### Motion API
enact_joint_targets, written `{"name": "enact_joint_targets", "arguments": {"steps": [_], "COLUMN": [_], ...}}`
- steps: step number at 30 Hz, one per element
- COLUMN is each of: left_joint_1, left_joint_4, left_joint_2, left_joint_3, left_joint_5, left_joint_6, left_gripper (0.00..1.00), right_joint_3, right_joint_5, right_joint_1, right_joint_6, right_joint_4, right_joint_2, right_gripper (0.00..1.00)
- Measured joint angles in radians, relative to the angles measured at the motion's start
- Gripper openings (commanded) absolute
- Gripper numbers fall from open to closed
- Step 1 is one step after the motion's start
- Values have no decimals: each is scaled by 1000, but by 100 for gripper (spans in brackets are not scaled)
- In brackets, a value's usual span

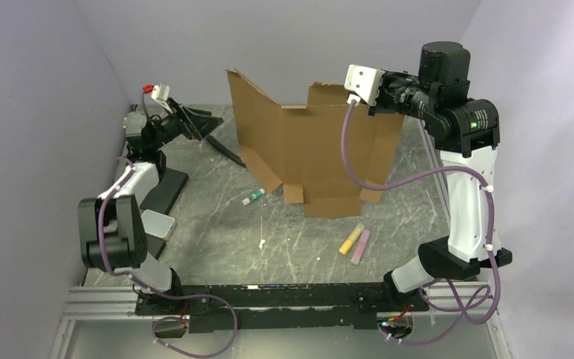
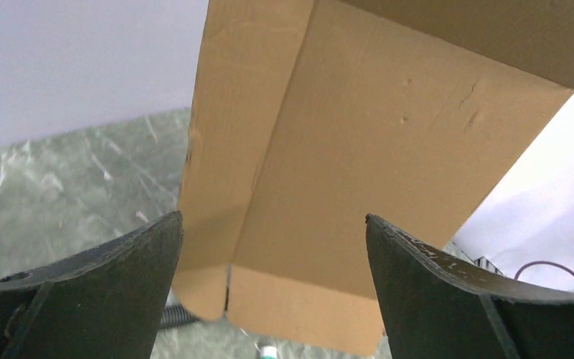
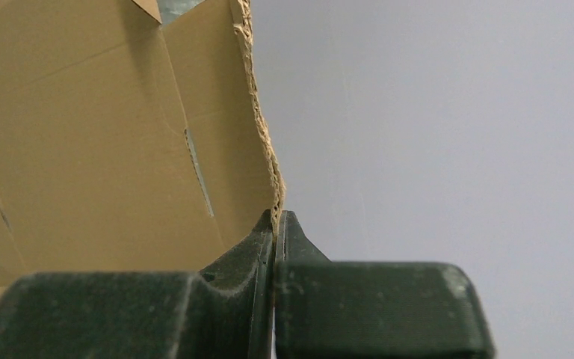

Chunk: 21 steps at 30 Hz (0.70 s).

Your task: Fold the paper box

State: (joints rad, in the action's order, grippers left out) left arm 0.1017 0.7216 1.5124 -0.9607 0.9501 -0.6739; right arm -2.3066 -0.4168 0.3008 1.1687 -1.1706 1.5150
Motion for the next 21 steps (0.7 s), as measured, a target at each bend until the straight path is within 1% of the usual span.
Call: {"name": "enact_joint_targets", "arguments": {"steps": [4, 6, 10, 14, 17, 19, 21], "left_joint_1": [8, 15, 27, 29, 19, 5, -16], "left_joint_4": [227, 326, 464, 621, 684, 705, 720], "left_joint_2": [145, 209, 314, 411, 449, 456, 457], "left_joint_3": [-52, -69, -114, -173, -201, -206, -216], "left_joint_5": [64, 89, 121, 146, 168, 186, 209], "left_joint_6": [-60, -89, -143, -250, -314, -341, -369], "left_gripper": [96, 99, 100, 99, 98, 91, 76], "right_joint_3": [1, 2, 2, 2, 2, 2, 2], "right_joint_5": [-16, -21, -37, -40, -42, -45, -48], "right_joint_1": [3, 5, 9, 13, 13, 14, 14], "right_joint_6": [-2, -2, -2, -2, -5, -8, -9], "right_joint_4": [-3, -3, -6, -11, -11, -11, -11], "right_joint_2": [-8, -12, -20, -22, -22, -22, -22], "right_gripper": [0, 0, 0, 0, 0, 0, 0]}}
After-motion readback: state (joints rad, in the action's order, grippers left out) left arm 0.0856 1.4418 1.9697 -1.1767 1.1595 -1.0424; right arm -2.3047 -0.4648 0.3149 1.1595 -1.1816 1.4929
